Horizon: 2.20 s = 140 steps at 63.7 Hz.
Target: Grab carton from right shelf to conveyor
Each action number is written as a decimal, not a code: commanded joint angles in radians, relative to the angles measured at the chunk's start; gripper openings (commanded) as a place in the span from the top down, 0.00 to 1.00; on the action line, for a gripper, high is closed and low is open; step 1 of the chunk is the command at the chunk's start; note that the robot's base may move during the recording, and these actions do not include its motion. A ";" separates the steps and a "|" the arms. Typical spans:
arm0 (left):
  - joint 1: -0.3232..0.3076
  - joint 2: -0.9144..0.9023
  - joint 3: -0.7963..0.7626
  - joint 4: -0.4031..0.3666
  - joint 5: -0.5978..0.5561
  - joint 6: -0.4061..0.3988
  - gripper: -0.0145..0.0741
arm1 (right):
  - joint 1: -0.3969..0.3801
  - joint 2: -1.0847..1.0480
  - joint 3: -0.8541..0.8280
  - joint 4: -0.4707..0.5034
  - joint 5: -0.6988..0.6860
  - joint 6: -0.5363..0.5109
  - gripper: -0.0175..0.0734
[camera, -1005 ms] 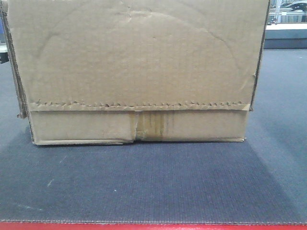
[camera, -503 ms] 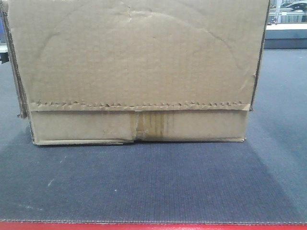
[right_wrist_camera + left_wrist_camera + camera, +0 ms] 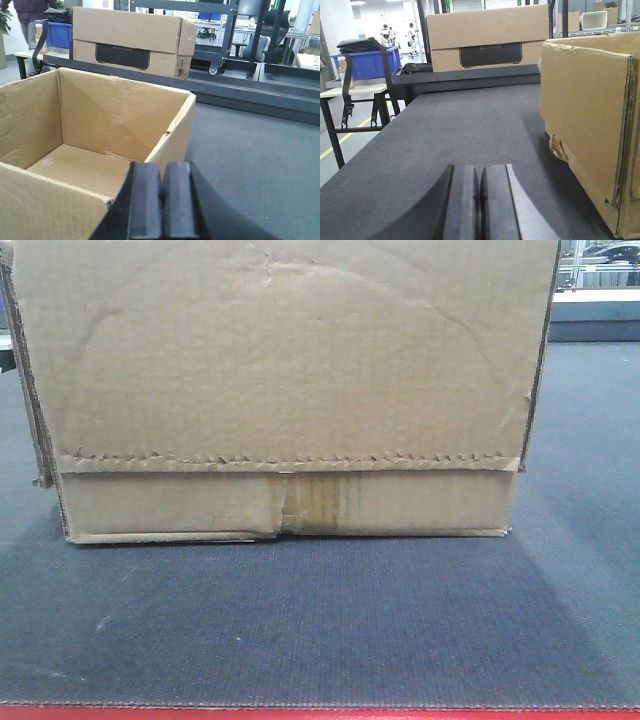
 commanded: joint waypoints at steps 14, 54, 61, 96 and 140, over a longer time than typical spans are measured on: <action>0.002 -0.005 -0.002 0.037 -0.040 -0.131 0.82 | 0.001 -0.009 0.002 -0.008 -0.028 -0.001 0.88; 0.002 -0.005 -0.002 0.037 -0.043 -0.131 0.82 | 0.001 -0.009 0.002 -0.008 -0.028 -0.001 0.88; 0.002 -0.005 -0.002 0.037 -0.043 -0.131 0.82 | 0.001 -0.009 0.002 -0.008 -0.030 -0.001 0.88; 0.002 -0.005 -0.002 0.037 -0.043 -0.131 0.82 | -0.327 -0.330 0.305 0.266 -0.032 -0.201 0.88; 0.002 -0.005 -0.002 0.037 -0.043 -0.131 0.82 | -0.347 -0.648 0.518 0.271 0.105 -0.201 0.88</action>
